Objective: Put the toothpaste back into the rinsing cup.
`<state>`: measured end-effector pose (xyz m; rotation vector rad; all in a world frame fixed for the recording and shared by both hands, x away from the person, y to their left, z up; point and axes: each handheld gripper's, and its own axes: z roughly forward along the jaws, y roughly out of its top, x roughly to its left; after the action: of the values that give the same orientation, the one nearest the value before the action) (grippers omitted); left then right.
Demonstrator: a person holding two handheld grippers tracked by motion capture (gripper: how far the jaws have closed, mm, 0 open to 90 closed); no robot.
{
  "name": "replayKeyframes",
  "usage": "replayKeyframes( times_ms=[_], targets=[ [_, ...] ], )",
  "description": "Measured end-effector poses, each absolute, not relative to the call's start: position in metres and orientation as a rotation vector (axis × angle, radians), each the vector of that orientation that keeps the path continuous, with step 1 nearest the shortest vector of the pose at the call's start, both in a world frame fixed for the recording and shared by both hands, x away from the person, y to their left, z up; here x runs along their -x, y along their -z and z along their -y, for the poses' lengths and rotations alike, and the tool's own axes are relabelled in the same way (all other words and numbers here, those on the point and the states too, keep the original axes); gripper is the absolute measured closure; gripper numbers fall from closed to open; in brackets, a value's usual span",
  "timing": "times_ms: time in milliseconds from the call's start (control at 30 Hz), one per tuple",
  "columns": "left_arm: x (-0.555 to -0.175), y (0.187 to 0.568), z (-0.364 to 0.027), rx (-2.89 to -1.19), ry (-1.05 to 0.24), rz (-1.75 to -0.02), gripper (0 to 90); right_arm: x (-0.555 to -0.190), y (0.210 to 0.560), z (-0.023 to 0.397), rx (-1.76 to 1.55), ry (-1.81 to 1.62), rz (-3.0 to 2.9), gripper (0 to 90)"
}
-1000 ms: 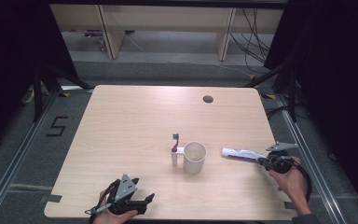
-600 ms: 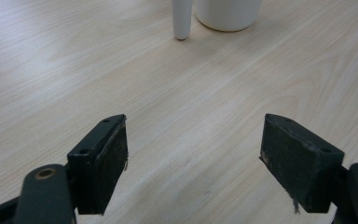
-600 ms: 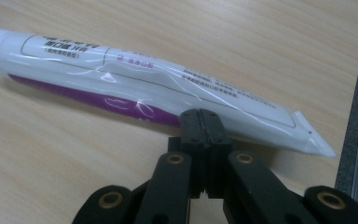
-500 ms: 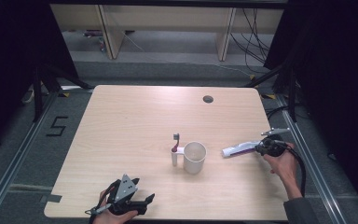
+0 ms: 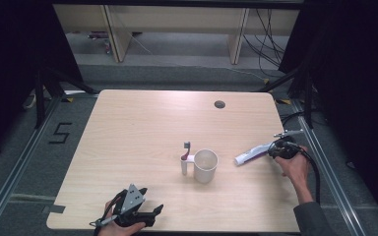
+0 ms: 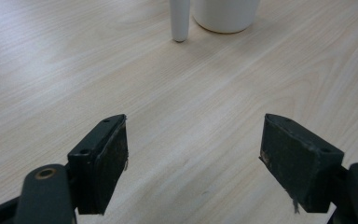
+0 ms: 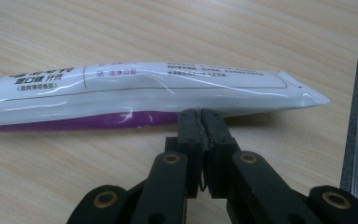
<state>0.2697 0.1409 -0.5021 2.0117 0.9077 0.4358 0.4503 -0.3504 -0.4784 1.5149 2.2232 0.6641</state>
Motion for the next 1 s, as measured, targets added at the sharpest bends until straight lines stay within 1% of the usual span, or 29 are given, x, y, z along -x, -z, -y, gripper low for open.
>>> replayKeyframes(
  times_ms=[167, 200, 233, 267, 300, 333, 367, 400, 467, 533, 567, 600, 633, 667, 700, 733, 800, 867, 900, 967, 1000],
  targets=[
    [-0.27, 0.503, -0.14, -2.015, -0.439, -0.91, 23.0, -0.442, 0.472, 0.347, -1.499, -0.701, -2.207, 86.4],
    [-0.27, 0.502, -0.142, -2.039, -0.448, -0.905, 23.0, -0.441, 0.471, 0.347, -1.466, -0.704, -2.217, 86.5],
    [-0.269, 0.503, -0.14, -2.004, -0.43, -0.917, 23.0, -0.44, 0.468, 0.345, -1.48, -0.712, -2.219, 86.5],
    [-0.269, 0.503, -0.14, -2.005, -0.432, -0.915, 23.0, -0.438, 0.466, 0.341, -1.515, -0.738, -2.197, 86.6],
    [-0.27, 0.503, -0.14, -2.011, -0.439, -0.913, 23.0, -0.439, 0.465, 0.343, -1.454, -0.729, -2.222, 86.7],
    [-0.27, 0.503, -0.142, -2.033, -0.447, -0.907, 23.0, -0.439, 0.463, 0.341, -1.454, -0.744, -2.222, 86.7],
    [-0.27, 0.503, -0.14, -2.003, -0.434, -0.919, 23.0, -0.438, 0.462, 0.34, -1.45, -0.744, -2.224, 86.7],
    [-0.27, 0.503, -0.141, -2.027, -0.444, -0.909, 23.0, -0.438, 0.464, 0.338, -1.435, -0.759, -2.202, 86.7],
    [-0.27, 0.503, -0.14, -2.004, -0.436, -0.914, 23.0, -0.438, 0.46, 0.337, -1.453, -0.754, -2.226, 86.7],
    [-0.27, 0.502, -0.142, -2.036, -0.448, -0.905, 23.1, -0.439, 0.461, 0.338, -1.426, -0.747, -2.229, 86.3],
    [-0.27, 0.503, -0.141, -2.018, -0.443, -0.911, 23.0, -0.439, 0.461, 0.338, -1.442, -0.751, -2.226, 85.7],
    [-0.269, 0.503, -0.141, -2.012, -0.44, -0.912, 23.0, -0.439, 0.46, 0.337, -1.48, -0.754, -2.217, 83.7],
    [-0.27, 0.503, -0.141, -2.012, -0.441, -0.912, 23.1, -0.438, 0.46, 0.337, -1.49, -0.753, -2.21, 79.4],
    [-0.27, 0.503, -0.141, -2.012, -0.44, -0.913, 23.1, -0.437, 0.459, 0.334, -1.601, -0.77, -2.176, 70.3],
    [-0.27, 0.503, -0.14, -2.011, -0.437, -0.912, 23.1, -0.438, 0.459, 0.336, -1.604, -0.772, -2.174, 63.8],
    [-0.27, 0.503, -0.14, -2.015, -0.441, -0.911, 23.1, -0.44, 0.46, 0.338, -1.596, -0.79, -2.166, 59.2],
    [-0.269, 0.502, -0.14, -2.013, -0.44, -0.911, 23.1, -0.439, 0.458, 0.335, -1.706, -0.817, -2.107, 52.5],
    [-0.27, 0.502, -0.142, -2.039, -0.449, -0.903, 23.1, -0.443, 0.46, 0.34, -1.671, -0.819, -2.126, 43.6],
    [-0.269, 0.503, -0.139, -2.002, -0.433, -0.916, 23.1, -0.443, 0.459, 0.339, -1.704, -0.781, -2.118, 41.1],
    [-0.27, 0.503, -0.14, -2.01, -0.436, -0.911, 23.1, -0.445, 0.459, 0.337, -1.778, -0.784, -2.09, 36.5],
    [-0.27, 0.503, -0.14, -2.009, -0.436, -0.912, 23.1, -0.444, 0.459, 0.333, -1.841, -0.799, -2.058, 32.5]
  ],
)
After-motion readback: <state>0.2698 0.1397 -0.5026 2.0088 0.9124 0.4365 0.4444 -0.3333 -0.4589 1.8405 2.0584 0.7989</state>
